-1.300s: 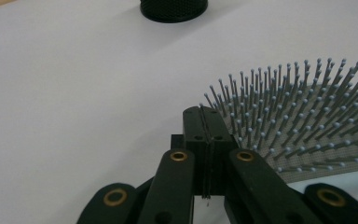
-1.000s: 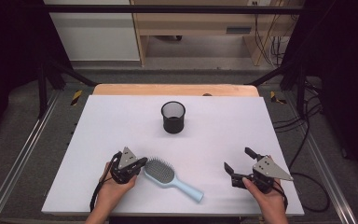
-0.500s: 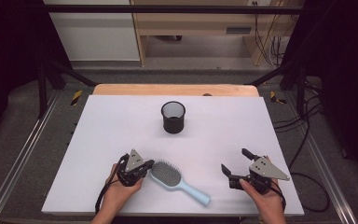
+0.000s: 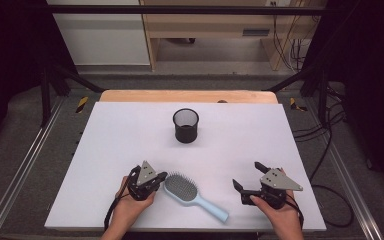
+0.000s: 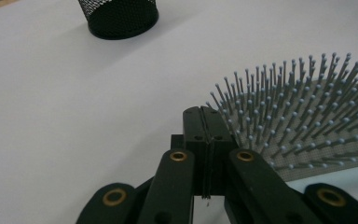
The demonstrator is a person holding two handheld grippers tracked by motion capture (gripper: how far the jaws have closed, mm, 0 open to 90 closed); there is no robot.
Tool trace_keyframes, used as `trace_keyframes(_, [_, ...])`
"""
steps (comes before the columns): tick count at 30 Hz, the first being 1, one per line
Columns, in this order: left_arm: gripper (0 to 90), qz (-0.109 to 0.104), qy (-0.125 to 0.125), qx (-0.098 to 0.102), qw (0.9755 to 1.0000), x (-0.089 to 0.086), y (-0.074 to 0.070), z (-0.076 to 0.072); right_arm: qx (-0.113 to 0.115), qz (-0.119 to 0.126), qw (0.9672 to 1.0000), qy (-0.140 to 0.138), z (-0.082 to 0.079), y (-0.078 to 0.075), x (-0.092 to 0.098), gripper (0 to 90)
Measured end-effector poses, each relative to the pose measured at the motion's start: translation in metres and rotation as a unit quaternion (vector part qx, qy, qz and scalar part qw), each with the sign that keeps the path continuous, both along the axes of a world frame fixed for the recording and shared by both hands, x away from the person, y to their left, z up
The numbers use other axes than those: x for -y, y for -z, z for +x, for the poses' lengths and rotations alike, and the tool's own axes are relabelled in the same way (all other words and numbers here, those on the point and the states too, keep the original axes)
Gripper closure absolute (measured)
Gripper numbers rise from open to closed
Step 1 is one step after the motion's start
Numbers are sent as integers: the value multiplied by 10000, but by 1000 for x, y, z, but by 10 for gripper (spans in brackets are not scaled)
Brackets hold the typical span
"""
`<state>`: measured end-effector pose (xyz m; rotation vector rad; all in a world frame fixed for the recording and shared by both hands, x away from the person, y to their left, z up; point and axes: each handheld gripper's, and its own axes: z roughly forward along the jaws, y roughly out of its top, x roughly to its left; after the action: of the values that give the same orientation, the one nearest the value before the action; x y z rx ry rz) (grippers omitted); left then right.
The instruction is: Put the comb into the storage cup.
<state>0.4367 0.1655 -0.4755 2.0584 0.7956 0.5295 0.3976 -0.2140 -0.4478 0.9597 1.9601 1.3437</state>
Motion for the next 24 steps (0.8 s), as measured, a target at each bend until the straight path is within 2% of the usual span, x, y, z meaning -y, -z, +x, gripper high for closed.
trace_keyframes(3, [896,-83,-53,102,9999,-6,-4,-1,-70,-38,9999,-143,-2,-4,-9,78])
trace_keyframes(4, [896,-130,-78,153,9998,-8,-5,-1,-70,-38,9999,-143,-2,-4,-9,78])
trace_keyframes(5, [889,-237,-174,277,9992,-15,-9,-2,-93,-78,9996,-255,-4,-6,-16,86])
trace_keyframes(7, [885,-297,-222,341,9987,-19,-10,-2,-119,-106,9993,-325,-5,-7,-21,86])
trace_keyframes(10, [875,-544,-406,590,9959,-38,-18,-5,-348,-159,9973,-625,-8,-11,-42,92])
trace_keyframes(12, [842,-763,-509,732,9931,-50,-23,-8,-483,-340,9951,-799,-10,-12,-53,106])
trace_keyframes(13, [817,-763,-509,732,9931,-50,-23,-8,-544,-383,9939,-876,-10,-13,-58,114])
trace_keyframes(14, [817,-847,-565,836,9913,-55,-26,-10,-544,-383,9939,-876,-10,-13,-58,114])
trace_keyframes(15, [731,-914,-645,971,9890,-62,-30,-12,-703,-489,9912,-1008,-10,-13,-67,123])
trace_keyframes(16, [669,-965,-687,1050,9874,-66,-32,-13,-745,-527,9905,-1030,-9,-12,-69,130])
trace_keyframes(17, [594,-1120,-864,1271,9818,-76,-37,-17,-820,-581,9892,-1063,-9,-11,-72,137])
trace_keyframes(18, [520,-1171,-937,1392,9789,-80,-39,-18,-896,-618,9879,-1102,-9,-10,-75,139])
trace_keyframes(19, [455,-1171,-937,1392,9789,-80,-39,-18,-896,-618,9879,-1102,-9,-10,-75,139])
trace_keyframes(20, [387,-1226,-1033,1505,9755,-85,-41,-20,-1045,-709,9853,-1148,-8,-9,-81,139])
trace_keyframes(21, [387,-1279,-1086,1531,9739,-88,-41,-21,-1045,-709,9853,-1148,-8,-9,-81,139])
trace_keyframes(22, [329,-1358,-1186,1517,9718,-93,-42,-22,-1084,-742,9847,-1147,-7,-8,-83,138])
trace_keyframes(23, [216,-1402,-1262,1503,9705,-96,-42,-22,-1233,-760,9826,-1160,-7,-8,-88,135])
trace_keyframes(24, [216,-1423,-1337,1507,9691,-98,-42,-23,-1233,-760,9826,-1160,-7,-8,-88,135])
